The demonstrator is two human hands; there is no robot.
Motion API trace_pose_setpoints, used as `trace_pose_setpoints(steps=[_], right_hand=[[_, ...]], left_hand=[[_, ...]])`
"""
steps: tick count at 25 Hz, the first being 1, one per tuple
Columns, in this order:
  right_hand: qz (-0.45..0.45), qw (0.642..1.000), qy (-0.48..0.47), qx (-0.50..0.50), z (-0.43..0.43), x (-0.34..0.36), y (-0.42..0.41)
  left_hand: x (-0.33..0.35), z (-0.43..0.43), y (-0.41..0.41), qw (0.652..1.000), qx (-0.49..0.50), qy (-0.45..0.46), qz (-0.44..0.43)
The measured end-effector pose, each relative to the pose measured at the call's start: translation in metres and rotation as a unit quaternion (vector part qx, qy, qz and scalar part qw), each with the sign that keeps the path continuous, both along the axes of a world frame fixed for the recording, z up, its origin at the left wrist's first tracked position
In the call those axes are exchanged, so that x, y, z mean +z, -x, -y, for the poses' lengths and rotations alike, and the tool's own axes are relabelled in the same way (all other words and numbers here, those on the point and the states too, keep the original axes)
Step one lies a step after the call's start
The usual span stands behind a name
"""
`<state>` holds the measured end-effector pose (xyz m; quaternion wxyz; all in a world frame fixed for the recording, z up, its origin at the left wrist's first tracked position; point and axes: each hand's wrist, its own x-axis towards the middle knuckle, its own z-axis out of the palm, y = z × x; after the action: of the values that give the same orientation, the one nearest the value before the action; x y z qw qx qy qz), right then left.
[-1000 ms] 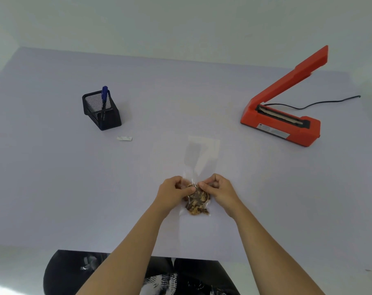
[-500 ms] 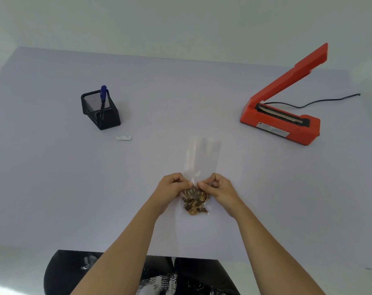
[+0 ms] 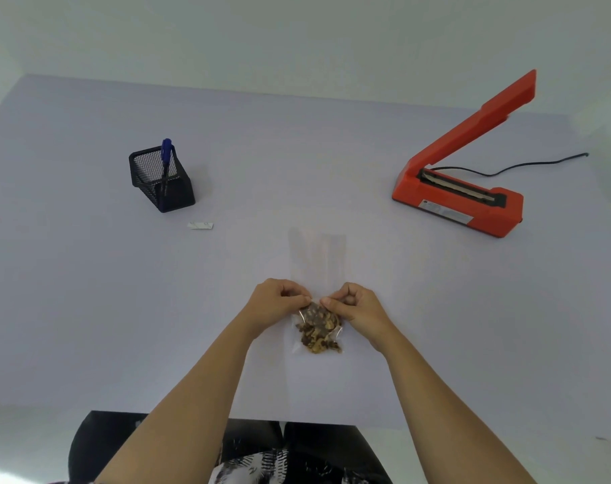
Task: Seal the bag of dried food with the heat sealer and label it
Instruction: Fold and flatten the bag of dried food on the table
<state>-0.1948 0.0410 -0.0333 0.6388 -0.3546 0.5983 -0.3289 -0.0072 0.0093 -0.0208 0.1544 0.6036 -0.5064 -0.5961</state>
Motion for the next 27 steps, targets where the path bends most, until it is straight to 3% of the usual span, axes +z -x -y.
trace_pose_setpoints(steps=[4,10,15,18,27], right_hand=[[-0.02,0.999,-0.025,-0.006,-0.001,-0.004,0.006],[-0.028,0.996,-0.07,-0.039,0.002,-0.003,0.01],[-0.029,0.988,-0.115,-0.104,0.004,0.001,0.006],[-0.039,0.986,-0.118,-0.109,0.003,0.002,0.007],[-0.201,0.976,-0.037,-0.07,-0.005,0.0,0.0]], left_hand=[[-0.001,0.004,-0.007,0.998,-0.025,0.024,0.043],[-0.006,0.01,-0.01,0.999,-0.034,0.004,0.042],[-0.003,0.008,-0.006,0.998,0.033,0.012,0.056],[-0.002,0.012,-0.005,0.998,0.023,-0.011,0.062],[-0.004,0.015,0.013,0.981,0.007,-0.001,0.194]])
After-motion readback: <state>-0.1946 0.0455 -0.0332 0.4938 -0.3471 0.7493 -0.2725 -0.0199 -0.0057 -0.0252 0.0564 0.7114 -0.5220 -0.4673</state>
